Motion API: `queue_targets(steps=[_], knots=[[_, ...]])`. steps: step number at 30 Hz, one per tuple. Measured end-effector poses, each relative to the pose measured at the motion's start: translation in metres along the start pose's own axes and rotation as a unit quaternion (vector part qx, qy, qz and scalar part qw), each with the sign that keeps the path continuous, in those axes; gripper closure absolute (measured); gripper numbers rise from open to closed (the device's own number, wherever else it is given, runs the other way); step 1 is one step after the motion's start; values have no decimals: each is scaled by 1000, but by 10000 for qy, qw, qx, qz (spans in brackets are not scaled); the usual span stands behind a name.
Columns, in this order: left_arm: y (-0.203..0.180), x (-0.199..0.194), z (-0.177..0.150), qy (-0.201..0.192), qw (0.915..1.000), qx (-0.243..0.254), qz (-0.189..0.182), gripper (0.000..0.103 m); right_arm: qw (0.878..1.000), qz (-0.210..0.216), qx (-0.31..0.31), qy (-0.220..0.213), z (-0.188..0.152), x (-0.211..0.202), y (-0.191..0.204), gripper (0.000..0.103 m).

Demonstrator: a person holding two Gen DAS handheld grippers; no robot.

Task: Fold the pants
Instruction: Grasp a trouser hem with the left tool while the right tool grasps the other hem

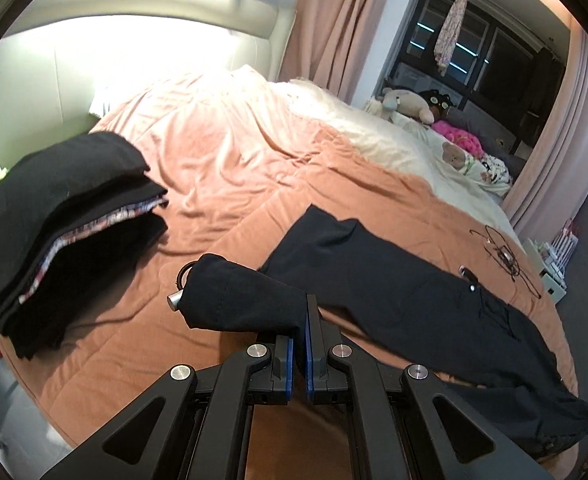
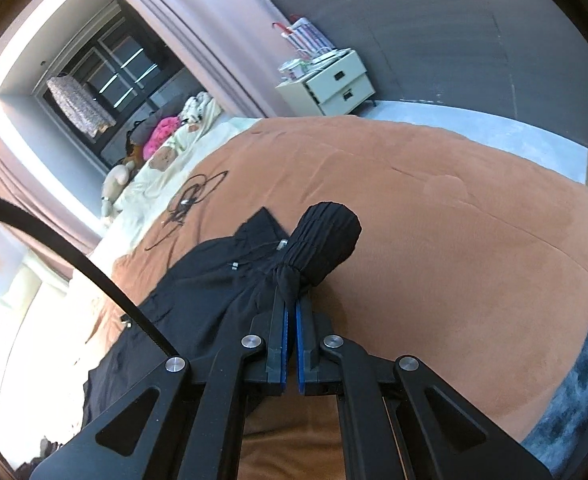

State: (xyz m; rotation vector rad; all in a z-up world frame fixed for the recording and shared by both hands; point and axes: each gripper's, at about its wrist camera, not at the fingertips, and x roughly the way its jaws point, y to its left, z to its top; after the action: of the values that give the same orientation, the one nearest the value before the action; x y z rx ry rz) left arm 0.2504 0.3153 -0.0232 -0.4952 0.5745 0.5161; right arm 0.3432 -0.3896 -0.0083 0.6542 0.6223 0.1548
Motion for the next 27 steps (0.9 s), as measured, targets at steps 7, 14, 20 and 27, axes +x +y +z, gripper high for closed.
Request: queue_targets(steps=[7,14,20,27], knots=[[-12,-3,36,-311,9995,57,56,99,9998,158,-120,-73,20,13,7,103],[-32,22,66,-350,9990,255,126,99,9994,167,-273,-136,40,40,20,103],[-41,63,80,-202,9990,318,240,99,9991,70,-391,-110,55,74,40,103],[-49,122,88,43,9981,456,421,98,9983,-97,-577,3,74,131,74,103]])
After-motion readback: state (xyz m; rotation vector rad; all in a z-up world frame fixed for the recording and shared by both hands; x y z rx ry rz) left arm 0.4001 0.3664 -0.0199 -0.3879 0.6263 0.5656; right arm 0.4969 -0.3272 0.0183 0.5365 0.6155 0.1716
